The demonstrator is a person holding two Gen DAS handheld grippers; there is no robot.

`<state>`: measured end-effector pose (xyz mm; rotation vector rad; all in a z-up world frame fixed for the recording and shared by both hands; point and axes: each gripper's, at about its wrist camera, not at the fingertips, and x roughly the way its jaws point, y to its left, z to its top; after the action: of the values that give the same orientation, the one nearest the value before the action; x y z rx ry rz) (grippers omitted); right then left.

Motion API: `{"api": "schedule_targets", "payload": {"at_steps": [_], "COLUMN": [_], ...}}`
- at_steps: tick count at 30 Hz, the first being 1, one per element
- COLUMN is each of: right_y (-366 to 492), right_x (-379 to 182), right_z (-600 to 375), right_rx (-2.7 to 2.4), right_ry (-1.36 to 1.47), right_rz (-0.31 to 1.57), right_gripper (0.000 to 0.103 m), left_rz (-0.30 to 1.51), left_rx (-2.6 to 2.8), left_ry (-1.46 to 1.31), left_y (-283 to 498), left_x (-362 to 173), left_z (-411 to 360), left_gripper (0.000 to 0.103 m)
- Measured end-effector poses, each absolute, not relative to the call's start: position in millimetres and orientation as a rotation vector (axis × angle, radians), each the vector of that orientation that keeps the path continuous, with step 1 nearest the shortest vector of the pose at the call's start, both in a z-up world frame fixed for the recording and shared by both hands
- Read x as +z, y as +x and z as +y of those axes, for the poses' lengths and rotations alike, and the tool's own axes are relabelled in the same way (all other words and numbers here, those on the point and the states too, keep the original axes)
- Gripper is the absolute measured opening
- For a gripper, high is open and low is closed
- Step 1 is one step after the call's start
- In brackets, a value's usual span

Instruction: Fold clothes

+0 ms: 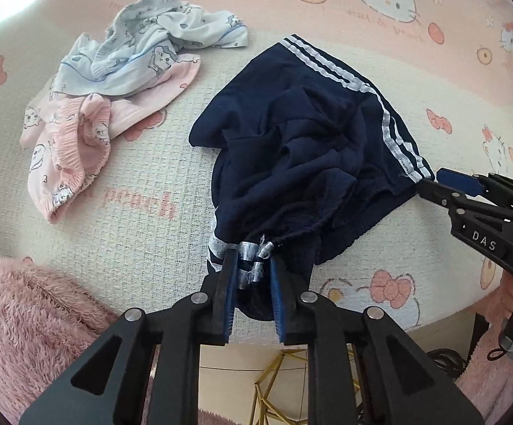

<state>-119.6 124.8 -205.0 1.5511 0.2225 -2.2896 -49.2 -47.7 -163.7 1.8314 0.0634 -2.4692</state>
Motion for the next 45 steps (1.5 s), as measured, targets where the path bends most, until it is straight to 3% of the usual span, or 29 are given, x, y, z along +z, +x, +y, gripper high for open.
{"api": "schedule_targets", "payload": {"at_steps": [3, 4, 6, 7, 9, 12, 18, 26, 33, 39, 42, 45], "right_y": [-122.8, -123.5, -127.9, -130.1, -133.0, -125.2, -99.2, -54.0, -49.7, -50.9, -46.0, -45.8], "right_x": [-223.5, -224.0, -223.4, -221.4, -216.2, -192.7, -99.0, -19.1, 33.4, 112.5, 121.9, 70.8], "right_z": [109.9, 108.7, 110.3, 113.8, 120.8, 135.7, 179.5, 220.2, 246.1, 253.4, 250.1, 251.4], "right_rx": [-2.222, -2.236, -2.256, -2.276, -2.326, -2.442, -2.613, -2.712, -2.735, -2.897, -3.04, -2.989], "right_ry": [1.574, 1.549, 1.545, 1.546, 1.543, 1.488, 1.3, 1.134, 1.038, 0.722, 0.706, 0.911], "right_rz": [0.293, 0.285, 0.227, 0.184, 0.127, 0.141, -0.123, -0.212, -0.204, -0.093, 0.009, -0.037], "right_gripper": [0.043, 0.04, 0.025, 0.007, 0.003, 0.003, 0.003, 0.003, 0.003, 0.003, 0.003, 0.004], "left_rz": [0.086, 0.095, 0.112, 0.131, 0.137, 0.153, 0.214, 0.247, 0.125, -0.051, 0.004, 0.038], "left_rx": [-2.459, -2.456, -2.449, -2.457, -2.519, -2.613, -2.841, -3.0, -3.114, -3.228, -3.238, -3.122], "left_ry": [1.839, 1.836, 1.828, 1.826, 1.777, 1.702, 1.648, 1.386, 1.125, 0.719, 0.761, 1.112], "left_y": [-54.7, -56.6, -59.4, -60.4, -58.9, -55.9, -48.9, -43.3, -67.6, -61.7, -55.2, -59.5], "left_x": [-172.3, -176.8, -184.1, -184.1, -172.3, -152.6, -97.8, -24.3, 52.4, 138.1, 129.9, 51.9], "left_z": [-50.6, -51.6, -51.7, -51.7, -48.9, -45.4, -27.6, -31.3, -30.4, -22.1, -29.2, -25.8], "left_gripper": [0.031, 0.031, 0.026, 0.02, 0.014, 0.012, 0.012, 0.01, 0.007, 0.007, 0.008, 0.008]}}
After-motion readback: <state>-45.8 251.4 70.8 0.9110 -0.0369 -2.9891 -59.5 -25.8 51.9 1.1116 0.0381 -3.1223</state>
